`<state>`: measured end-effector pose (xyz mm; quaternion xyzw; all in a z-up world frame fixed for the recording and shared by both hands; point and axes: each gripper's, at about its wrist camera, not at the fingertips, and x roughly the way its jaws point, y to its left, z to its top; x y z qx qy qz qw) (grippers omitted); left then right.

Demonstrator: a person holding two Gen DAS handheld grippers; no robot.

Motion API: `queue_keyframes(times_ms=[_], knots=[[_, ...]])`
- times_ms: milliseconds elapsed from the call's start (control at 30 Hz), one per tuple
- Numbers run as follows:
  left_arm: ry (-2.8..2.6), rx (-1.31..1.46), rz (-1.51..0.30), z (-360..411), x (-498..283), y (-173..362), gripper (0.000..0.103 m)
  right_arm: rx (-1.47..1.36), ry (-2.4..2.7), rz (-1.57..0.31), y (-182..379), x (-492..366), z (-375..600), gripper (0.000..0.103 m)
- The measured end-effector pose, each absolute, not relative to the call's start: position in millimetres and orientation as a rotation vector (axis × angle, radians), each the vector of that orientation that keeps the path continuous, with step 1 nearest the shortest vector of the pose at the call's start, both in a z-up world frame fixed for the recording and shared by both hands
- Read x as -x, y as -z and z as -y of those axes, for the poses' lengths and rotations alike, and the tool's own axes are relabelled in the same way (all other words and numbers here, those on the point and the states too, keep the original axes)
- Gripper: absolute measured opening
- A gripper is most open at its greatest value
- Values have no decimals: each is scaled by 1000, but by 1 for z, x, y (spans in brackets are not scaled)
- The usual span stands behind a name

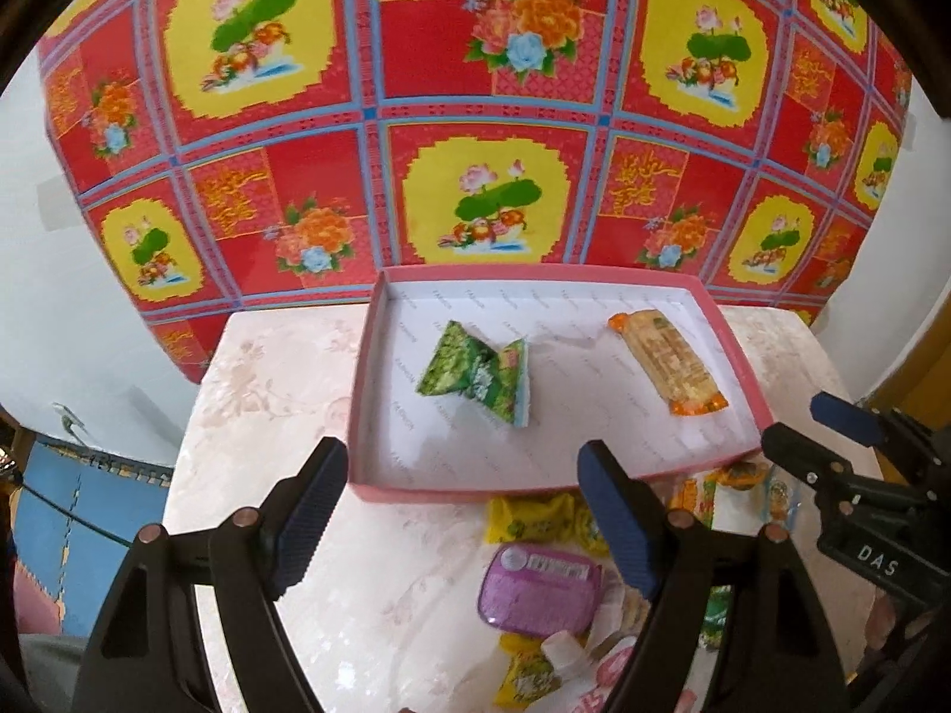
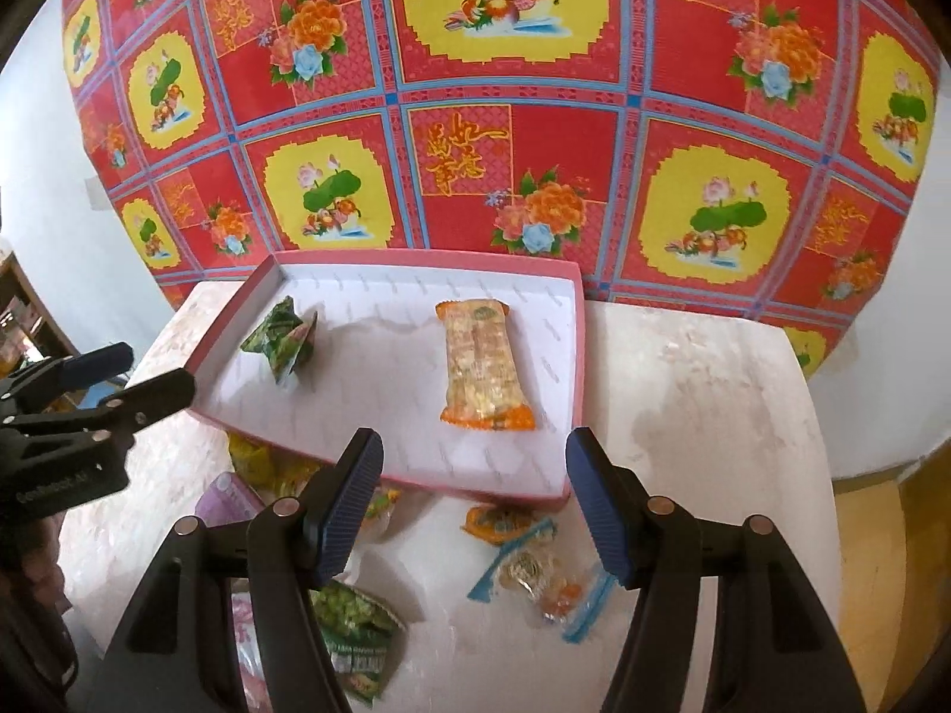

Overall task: Organize snacks
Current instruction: 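Withdraw both grippers from the box back toward the remaining snacks, then grasp the purple plastic tin with the left gripper while the right grasps the blue-edged candy bag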

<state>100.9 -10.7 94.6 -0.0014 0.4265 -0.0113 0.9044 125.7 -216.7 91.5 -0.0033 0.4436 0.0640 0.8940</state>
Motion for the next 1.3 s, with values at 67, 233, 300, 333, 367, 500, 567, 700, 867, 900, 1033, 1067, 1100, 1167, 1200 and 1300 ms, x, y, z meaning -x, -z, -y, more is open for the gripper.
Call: queue_keyframes(times_ms=[67, 233, 300, 333, 367, 500, 567, 700, 867, 900, 1033, 1067, 1100, 1167, 1200, 1300], knots=[[18, 12, -885, 8, -97, -93, 83, 8, -138, -923, -91, -121, 216, 66], [11, 22, -904, 5, -89, -87, 83, 19, -147, -939, -87, -111, 217, 66], [8, 21, -912, 5, -84, -84, 83, 19, -149, -947, -84, -107, 219, 66], [8, 20, -916, 5, -82, -82, 83, 17, -149, -952, -82, -105, 220, 66], [8, 20, -920, 5, -81, -80, 83, 16, -150, -955, -80, -103, 221, 66], [9, 22, -945, 6, -78, -71, 83, 4, -142, -970, -74, -98, 227, 66], [11, 29, -957, 6, -78, -66, 83, -7, -139, -980, -72, -96, 230, 66], [14, 32, -975, 7, -75, -60, 83, -33, -120, -989, -66, -93, 240, 66], [37, 42, -998, 11, -73, -51, 83, -57, -109, -1012, -56, -94, 248, 66], [40, 41, -1002, 13, -72, -50, 83, -61, -109, -1014, -54, -94, 249, 66], [58, 44, -1021, 18, -73, -44, 83, -65, -115, -1025, -48, -96, 250, 66], [62, 43, -1024, 19, -73, -43, 83, -66, -116, -1030, -45, -97, 250, 66], [66, 39, -1026, 21, -73, -42, 83, -68, -117, -1033, -44, -98, 249, 66], [70, 28, -1032, 24, -74, -39, 83, -71, -115, -1038, -40, -98, 250, 66], [70, 25, -1036, 25, -75, -38, 83, -73, -114, -1039, -39, -99, 251, 66], [74, 20, -1047, 27, -75, -33, 83, -85, -114, -1048, -34, -100, 253, 66]])
